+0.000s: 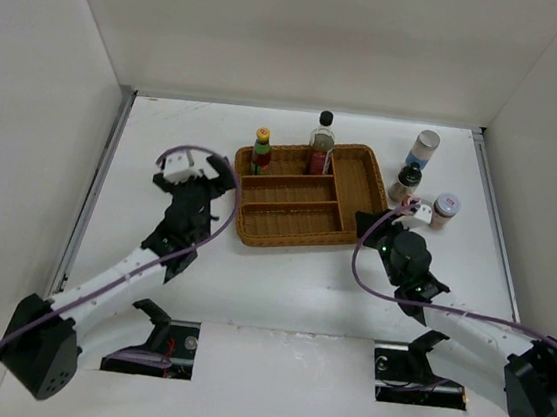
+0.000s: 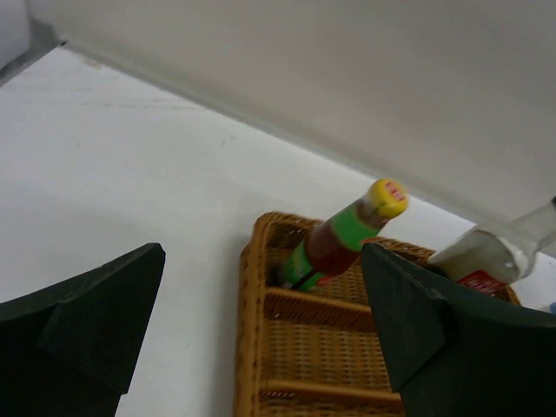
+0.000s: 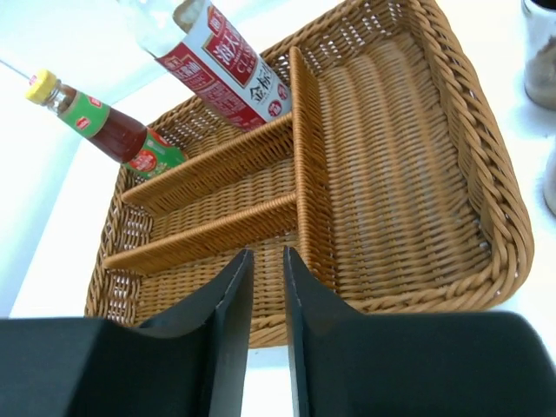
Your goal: Organize the condiment bottles
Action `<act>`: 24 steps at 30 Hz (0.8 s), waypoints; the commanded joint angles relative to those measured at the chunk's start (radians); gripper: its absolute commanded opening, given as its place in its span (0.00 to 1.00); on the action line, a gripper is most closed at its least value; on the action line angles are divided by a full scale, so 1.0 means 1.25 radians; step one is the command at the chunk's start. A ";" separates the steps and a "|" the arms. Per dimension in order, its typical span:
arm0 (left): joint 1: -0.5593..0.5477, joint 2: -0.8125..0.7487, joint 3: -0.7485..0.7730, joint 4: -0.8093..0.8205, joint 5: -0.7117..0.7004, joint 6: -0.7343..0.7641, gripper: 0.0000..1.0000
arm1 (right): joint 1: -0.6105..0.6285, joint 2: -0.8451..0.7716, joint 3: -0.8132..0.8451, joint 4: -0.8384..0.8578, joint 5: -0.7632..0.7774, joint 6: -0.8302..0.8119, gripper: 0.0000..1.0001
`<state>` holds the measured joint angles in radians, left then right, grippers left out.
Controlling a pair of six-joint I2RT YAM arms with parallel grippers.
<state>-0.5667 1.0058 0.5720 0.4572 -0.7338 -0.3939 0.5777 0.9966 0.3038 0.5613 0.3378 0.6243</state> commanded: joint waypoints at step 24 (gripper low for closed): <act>0.027 -0.187 -0.372 0.090 0.108 -0.267 1.00 | -0.345 0.457 0.814 -0.542 0.125 -0.266 1.00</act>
<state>-0.5373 0.7460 0.1104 0.5053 -0.6304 -0.7067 0.1730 1.5028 1.2045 -0.0330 0.5457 0.3237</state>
